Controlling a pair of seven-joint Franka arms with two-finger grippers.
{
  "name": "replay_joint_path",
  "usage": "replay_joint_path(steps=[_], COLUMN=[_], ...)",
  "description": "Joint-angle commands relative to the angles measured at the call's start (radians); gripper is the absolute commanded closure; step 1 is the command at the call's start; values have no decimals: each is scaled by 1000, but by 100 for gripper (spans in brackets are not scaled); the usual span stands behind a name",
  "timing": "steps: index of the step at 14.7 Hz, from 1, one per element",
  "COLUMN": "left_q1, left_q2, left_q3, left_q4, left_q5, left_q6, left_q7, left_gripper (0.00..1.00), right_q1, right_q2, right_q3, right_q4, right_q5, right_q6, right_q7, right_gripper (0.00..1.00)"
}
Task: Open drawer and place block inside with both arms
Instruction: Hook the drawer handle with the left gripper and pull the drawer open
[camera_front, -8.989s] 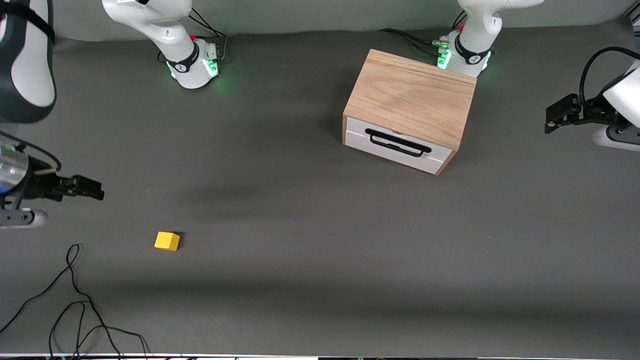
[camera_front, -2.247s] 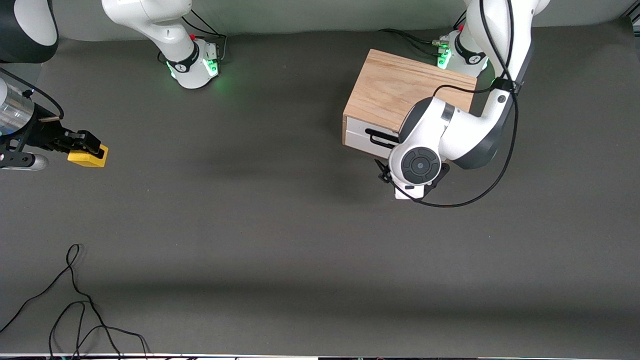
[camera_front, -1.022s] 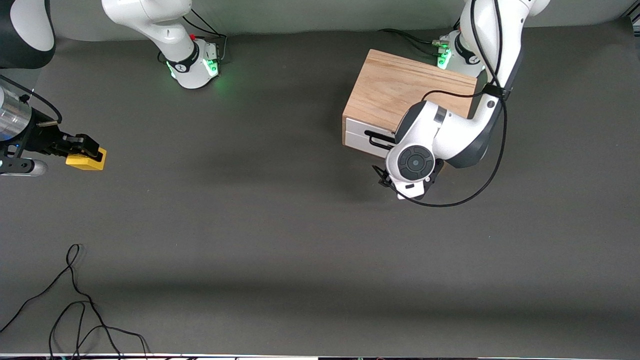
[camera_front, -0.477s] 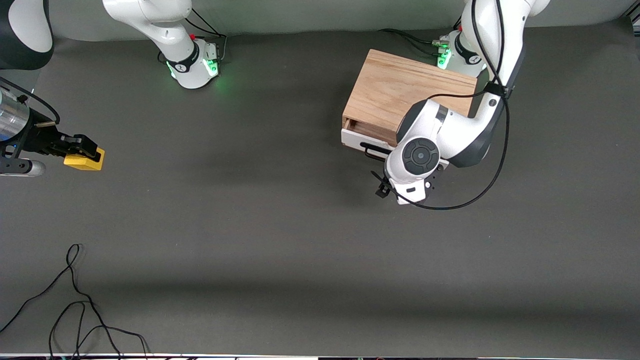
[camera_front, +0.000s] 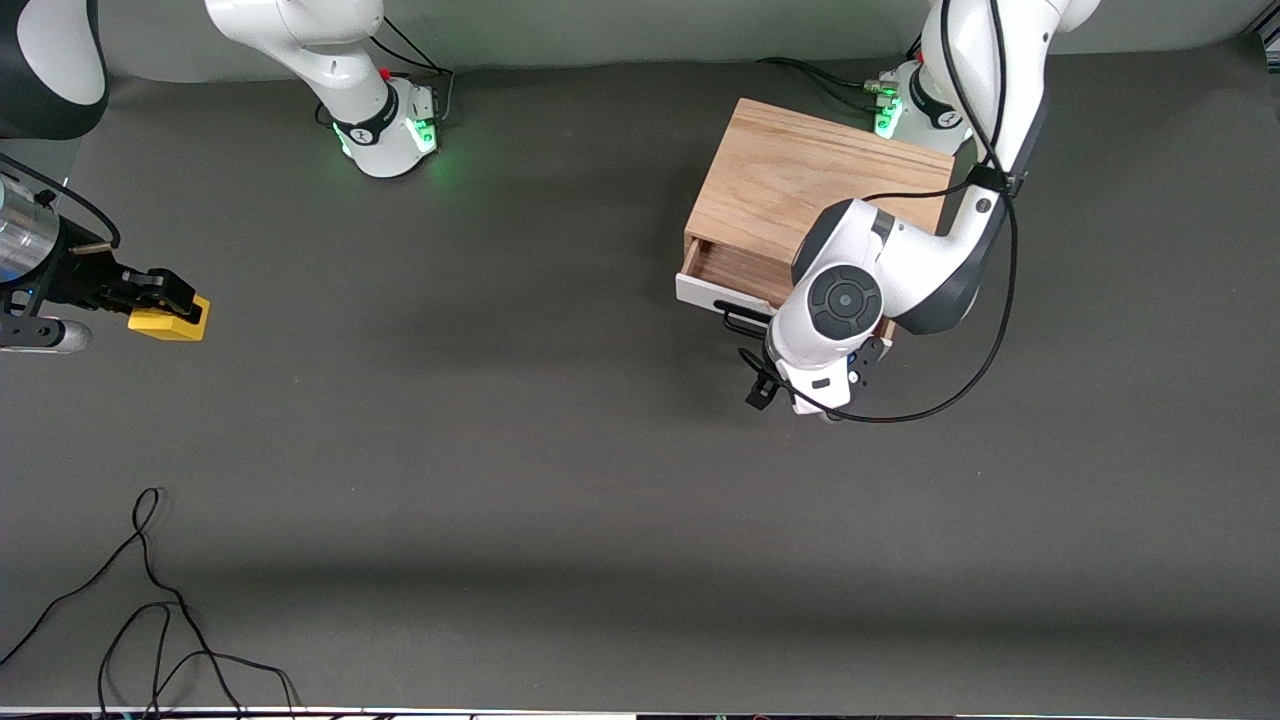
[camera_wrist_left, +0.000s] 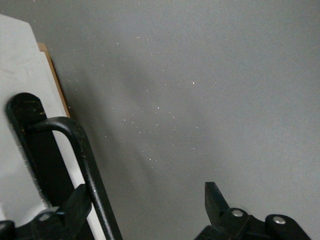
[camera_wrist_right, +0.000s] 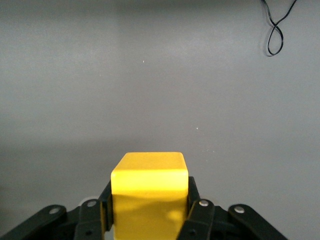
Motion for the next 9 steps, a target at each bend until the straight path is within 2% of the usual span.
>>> replay_joint_path(steps=[1, 9], left_q1=[-19, -26], left_q2=[28, 31], left_q3=[10, -6], left_q4=[13, 12], left_q5=[16, 16], left_q6=[152, 312], left_q7=[8, 8], left_gripper=[1, 1], right_q1=[-10, -8], right_q2=[-5, -1], right_q3=[10, 12], right_q4=[18, 18], right_q5=[-14, -13], right_q6=[-26, -24], right_q7=[-17, -14], right_gripper=[74, 74])
